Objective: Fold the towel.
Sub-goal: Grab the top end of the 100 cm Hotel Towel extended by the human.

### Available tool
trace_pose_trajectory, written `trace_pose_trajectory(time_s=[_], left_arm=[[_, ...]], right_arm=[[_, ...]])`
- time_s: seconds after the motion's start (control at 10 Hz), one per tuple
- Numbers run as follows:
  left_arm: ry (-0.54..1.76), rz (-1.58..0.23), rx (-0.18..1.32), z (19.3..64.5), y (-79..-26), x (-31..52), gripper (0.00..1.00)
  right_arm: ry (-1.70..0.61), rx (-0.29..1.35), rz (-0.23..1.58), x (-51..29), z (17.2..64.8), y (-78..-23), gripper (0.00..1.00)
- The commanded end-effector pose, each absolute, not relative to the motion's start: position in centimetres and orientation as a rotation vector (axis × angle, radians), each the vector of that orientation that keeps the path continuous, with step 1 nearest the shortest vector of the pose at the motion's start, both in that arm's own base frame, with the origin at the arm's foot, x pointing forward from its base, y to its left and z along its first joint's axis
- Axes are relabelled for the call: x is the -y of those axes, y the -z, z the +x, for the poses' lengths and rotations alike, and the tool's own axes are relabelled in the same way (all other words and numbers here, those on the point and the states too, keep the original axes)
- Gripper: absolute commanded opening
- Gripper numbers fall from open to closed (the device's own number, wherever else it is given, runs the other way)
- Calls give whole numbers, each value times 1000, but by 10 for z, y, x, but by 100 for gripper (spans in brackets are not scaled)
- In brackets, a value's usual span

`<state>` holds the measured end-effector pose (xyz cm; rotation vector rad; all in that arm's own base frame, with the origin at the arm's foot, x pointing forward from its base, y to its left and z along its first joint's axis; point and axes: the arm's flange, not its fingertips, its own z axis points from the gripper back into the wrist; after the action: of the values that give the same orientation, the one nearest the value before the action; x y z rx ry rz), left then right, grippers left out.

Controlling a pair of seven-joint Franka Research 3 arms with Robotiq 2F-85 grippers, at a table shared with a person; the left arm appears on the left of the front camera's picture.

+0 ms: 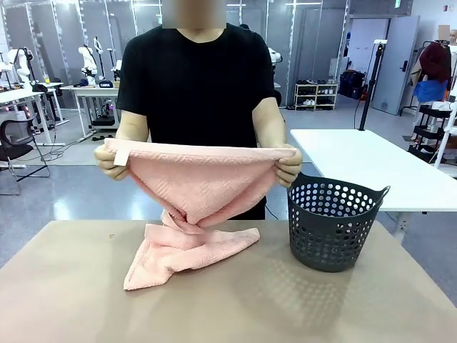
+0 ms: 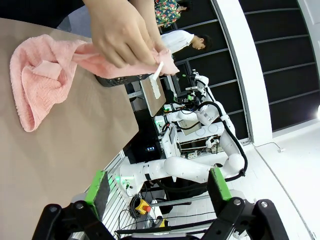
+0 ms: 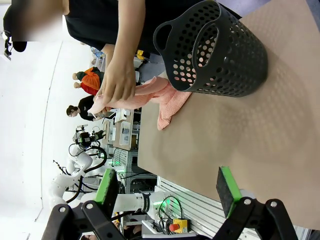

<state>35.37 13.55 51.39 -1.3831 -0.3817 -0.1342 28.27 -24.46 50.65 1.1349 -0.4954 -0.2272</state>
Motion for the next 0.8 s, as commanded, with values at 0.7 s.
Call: trace_pose_trajectory(time_s=[0.7], left_arm=[[134, -1383, 382, 354, -514, -136, 100]], right_arm=[[226, 500, 1130, 244, 282, -509, 100]])
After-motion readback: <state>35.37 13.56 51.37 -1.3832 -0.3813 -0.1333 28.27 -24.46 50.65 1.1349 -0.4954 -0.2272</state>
